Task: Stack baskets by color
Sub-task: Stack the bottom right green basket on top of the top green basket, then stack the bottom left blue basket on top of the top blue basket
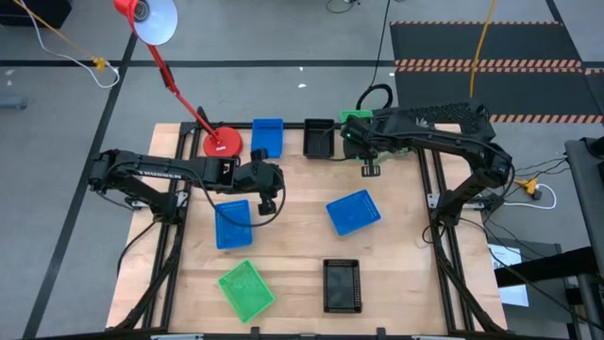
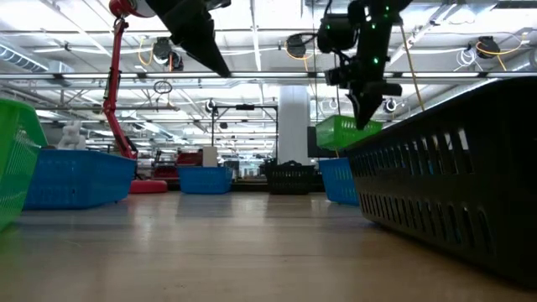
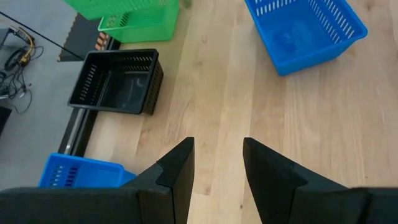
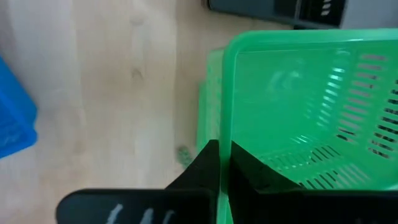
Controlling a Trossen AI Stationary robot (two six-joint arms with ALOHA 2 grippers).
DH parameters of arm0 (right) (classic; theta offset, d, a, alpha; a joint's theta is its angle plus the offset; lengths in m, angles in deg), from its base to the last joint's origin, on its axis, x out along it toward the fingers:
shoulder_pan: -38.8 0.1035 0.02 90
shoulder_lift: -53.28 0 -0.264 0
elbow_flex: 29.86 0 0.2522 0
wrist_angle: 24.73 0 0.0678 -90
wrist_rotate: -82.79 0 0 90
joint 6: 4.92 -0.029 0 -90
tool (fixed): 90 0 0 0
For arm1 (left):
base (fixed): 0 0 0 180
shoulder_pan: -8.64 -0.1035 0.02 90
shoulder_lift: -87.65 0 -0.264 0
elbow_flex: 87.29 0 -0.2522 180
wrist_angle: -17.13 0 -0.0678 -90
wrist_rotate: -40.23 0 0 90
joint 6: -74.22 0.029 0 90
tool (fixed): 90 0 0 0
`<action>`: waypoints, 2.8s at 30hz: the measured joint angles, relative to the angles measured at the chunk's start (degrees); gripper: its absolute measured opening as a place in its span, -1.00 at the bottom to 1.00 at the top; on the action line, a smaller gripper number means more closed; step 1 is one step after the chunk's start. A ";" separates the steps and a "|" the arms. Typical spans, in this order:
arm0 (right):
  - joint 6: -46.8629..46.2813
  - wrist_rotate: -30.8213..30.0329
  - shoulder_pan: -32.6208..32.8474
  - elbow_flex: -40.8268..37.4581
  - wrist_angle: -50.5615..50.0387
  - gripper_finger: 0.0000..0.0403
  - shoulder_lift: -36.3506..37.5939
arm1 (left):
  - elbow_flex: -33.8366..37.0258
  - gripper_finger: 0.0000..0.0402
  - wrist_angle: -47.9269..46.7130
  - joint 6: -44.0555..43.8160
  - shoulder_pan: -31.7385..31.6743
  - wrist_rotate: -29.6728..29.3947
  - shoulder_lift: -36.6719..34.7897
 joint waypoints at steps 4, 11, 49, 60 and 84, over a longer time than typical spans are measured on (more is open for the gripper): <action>0.04 -0.02 -2.16 -2.72 2.12 -0.97 0.00 | 0.00 -0.30 0.38 0.00 0.00 0.01 0.00; 0.76 -0.04 -5.21 -6.26 5.73 -0.97 0.00 | 0.00 -0.30 0.48 0.00 0.00 0.02 0.00; 2.86 4.08 -9.97 -9.41 12.29 -0.96 -3.13 | 0.00 -0.30 0.81 0.62 0.00 0.02 0.00; 2.39 1.15 -9.97 -9.41 12.32 -0.64 -3.13 | 0.00 -0.30 0.85 0.61 0.00 0.02 0.00; -12.83 7.14 1.07 -9.38 10.71 0.15 18.94 | 0.00 -0.30 0.80 -1.14 1.39 0.23 0.00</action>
